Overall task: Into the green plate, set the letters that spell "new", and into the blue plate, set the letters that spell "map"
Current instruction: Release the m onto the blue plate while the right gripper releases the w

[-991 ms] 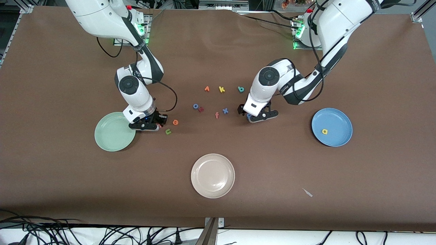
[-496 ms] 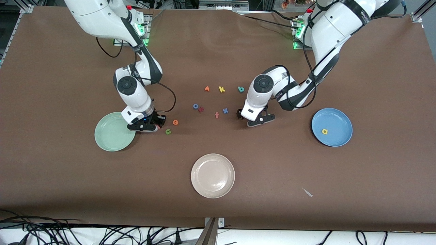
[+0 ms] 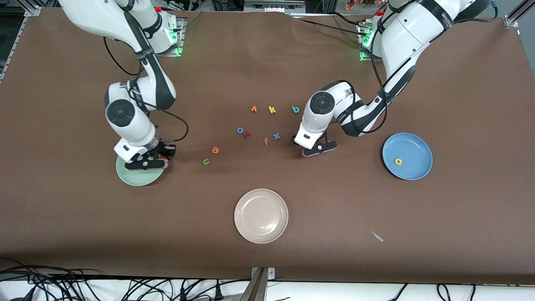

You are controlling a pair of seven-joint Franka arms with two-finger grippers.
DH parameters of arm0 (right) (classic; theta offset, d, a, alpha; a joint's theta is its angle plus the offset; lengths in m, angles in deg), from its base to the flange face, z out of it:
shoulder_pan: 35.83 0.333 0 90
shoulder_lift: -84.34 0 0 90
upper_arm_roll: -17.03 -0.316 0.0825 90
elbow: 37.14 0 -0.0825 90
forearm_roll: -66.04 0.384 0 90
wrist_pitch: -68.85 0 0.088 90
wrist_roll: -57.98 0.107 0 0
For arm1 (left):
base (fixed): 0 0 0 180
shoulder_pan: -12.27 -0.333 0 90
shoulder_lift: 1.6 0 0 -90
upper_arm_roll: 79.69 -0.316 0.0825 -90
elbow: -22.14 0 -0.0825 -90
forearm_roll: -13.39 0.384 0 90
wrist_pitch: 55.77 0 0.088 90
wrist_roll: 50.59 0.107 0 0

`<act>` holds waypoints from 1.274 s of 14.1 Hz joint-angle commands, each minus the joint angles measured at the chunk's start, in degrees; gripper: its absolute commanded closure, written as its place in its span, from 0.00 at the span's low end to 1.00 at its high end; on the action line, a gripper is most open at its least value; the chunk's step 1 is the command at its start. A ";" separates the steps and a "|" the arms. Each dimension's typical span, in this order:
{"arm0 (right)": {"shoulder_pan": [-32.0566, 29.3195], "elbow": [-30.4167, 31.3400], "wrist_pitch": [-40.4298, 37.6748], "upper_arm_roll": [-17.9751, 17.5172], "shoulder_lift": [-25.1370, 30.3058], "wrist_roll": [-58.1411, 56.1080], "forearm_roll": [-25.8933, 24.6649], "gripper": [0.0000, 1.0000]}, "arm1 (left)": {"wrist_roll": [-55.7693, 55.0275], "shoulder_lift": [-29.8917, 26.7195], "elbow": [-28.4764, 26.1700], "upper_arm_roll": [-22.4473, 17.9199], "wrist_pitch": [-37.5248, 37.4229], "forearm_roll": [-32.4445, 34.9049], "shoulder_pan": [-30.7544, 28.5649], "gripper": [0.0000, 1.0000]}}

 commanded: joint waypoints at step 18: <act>-0.33 0.04 -5.78 0.79 3.87 -2.59 0.53 0.13 | 80.29 -1.35 13.93 -0.66 -36.03 -3.81 -23.29 1.00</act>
